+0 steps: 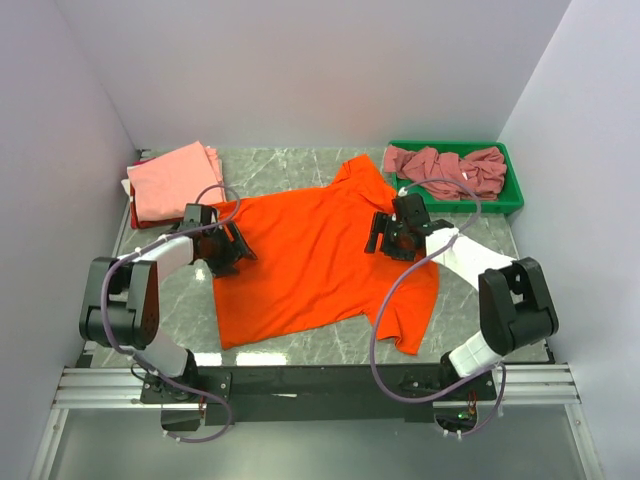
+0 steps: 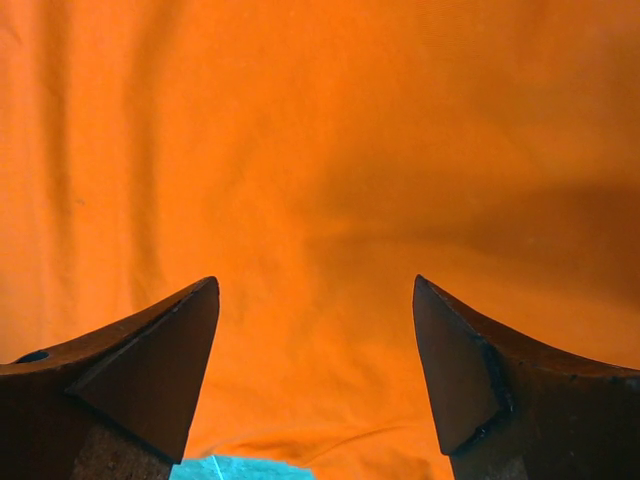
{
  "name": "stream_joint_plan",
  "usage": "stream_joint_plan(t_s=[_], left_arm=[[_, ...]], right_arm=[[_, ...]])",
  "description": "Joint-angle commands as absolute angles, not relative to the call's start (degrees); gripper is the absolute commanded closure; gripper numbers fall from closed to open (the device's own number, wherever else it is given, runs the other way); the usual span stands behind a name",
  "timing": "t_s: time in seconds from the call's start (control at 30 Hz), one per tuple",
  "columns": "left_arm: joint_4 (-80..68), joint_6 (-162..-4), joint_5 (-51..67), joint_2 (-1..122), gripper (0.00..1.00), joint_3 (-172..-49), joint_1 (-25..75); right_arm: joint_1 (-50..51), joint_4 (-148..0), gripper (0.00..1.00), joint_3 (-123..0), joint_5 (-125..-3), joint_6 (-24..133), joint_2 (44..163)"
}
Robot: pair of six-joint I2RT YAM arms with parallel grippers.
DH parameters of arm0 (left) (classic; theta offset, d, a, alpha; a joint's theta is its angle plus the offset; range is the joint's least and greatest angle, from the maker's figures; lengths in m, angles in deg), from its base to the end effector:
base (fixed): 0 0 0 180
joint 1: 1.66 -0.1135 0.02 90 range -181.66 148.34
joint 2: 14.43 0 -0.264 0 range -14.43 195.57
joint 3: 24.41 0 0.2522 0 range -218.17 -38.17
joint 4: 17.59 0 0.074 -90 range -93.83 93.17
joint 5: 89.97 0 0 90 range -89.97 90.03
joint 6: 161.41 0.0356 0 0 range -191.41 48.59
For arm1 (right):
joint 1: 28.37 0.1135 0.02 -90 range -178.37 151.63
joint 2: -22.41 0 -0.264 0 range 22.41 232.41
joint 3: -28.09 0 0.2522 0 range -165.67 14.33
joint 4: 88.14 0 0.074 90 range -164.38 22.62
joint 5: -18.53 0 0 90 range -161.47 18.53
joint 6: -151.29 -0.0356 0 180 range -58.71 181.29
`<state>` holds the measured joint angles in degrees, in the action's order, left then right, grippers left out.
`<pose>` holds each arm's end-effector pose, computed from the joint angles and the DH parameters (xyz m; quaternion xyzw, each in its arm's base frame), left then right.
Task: Fold and stack the t-shirts
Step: Flatten the tshirt out
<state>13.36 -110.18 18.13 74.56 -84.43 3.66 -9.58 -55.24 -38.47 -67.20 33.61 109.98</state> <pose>0.2878 -0.0379 0.1620 -0.2354 0.9251 -0.2370 0.1805 0.2914 0.1020 0.1984 0.0621 0.9482 0.1547 0.2705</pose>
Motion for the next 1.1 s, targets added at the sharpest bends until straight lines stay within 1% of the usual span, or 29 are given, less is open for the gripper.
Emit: stream_joint_plan(t_s=[0.0,0.2,0.37,0.7,1.07], left_arm=[[11.72,-109.30,17.08,77.23,0.24,-84.84,3.53],[12.86,-107.89,13.66,80.92,0.24,-85.90,3.35],[13.04,-107.18,13.65,83.99,0.24,-87.56,3.09],[16.46,-103.59,10.49,93.05,0.24,-98.28,2.83],[22.00,-99.72,7.24,100.43,0.23,-111.10,-0.51]], right_arm=[[-9.12,-58.47,0.16,-38.58,-64.97,31.93,111.96],[-9.12,-55.31,0.18,-40.34,-64.18,31.58,116.09],[-8.33,-54.43,0.19,-39.64,-61.63,31.58,117.33],[-7.45,-53.11,0.19,-40.78,-58.55,32.19,120.66],[-7.45,-51.26,0.19,-48.07,-56.80,32.64,127.26]])
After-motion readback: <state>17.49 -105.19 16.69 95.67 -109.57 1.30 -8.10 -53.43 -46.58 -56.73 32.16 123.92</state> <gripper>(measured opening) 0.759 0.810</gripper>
